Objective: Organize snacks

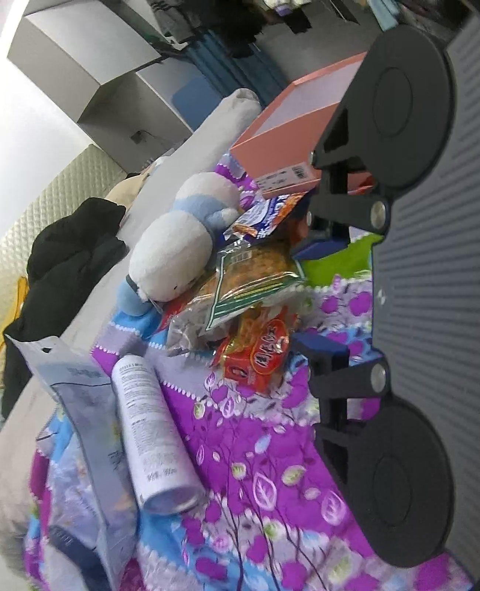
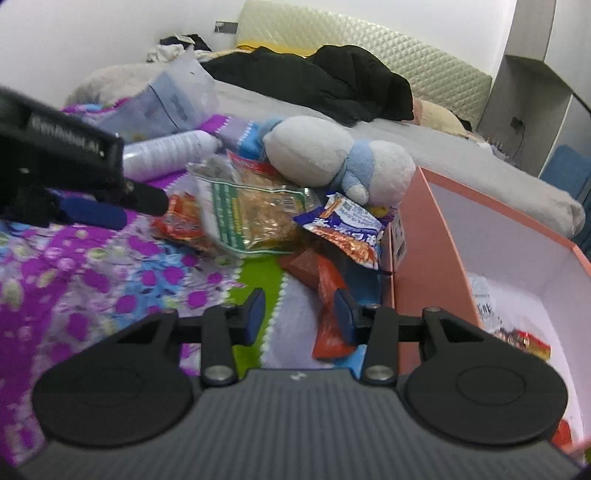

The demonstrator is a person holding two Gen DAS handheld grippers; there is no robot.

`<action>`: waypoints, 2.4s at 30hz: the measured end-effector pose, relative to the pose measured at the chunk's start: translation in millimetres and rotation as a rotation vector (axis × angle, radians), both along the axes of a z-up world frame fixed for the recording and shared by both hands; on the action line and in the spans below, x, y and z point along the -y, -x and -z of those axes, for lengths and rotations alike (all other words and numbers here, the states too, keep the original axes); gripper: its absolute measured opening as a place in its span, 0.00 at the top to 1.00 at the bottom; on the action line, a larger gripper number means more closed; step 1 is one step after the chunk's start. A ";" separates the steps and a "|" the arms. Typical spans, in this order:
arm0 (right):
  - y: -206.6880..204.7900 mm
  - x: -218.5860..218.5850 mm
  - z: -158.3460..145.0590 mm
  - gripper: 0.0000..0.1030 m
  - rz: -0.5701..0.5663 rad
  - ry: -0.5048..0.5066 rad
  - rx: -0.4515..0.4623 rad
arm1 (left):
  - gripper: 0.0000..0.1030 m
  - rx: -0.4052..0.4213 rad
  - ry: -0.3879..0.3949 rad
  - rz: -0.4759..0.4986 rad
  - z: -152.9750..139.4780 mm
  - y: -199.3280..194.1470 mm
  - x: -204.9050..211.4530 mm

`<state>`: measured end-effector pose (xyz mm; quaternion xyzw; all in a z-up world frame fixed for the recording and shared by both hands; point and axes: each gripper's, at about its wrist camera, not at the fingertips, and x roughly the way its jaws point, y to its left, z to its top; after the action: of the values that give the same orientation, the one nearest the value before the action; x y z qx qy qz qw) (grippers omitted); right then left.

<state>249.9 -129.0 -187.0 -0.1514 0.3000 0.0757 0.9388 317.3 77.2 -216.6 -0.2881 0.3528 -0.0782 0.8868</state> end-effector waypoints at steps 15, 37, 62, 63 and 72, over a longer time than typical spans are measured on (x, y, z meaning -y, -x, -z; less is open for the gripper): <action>-66.4 -12.7 35.3 0.58 0.012 0.180 -0.013 | 0.84 -0.033 0.046 0.071 36.1 -63.5 22.8; -47.7 -2.3 22.8 0.73 0.045 0.135 -0.039 | 0.98 -0.005 0.040 0.057 22.1 -25.2 27.1; 68.9 9.5 -28.0 0.73 -0.047 -0.090 -0.155 | 0.98 -0.051 -0.001 -0.095 -27.7 153.6 1.6; 72.8 9.1 -28.0 0.73 -0.051 -0.084 -0.155 | 0.98 -0.052 -0.007 -0.098 -28.0 160.9 2.2; 104.8 11.9 -24.5 0.72 -0.065 -0.111 -0.187 | 0.98 -0.110 0.007 -0.114 -17.7 213.2 7.8</action>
<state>145.1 -140.9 -162.5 -0.1012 0.3768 0.1362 0.9106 104.2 69.4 -199.0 -0.3144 0.3837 -0.0129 0.8682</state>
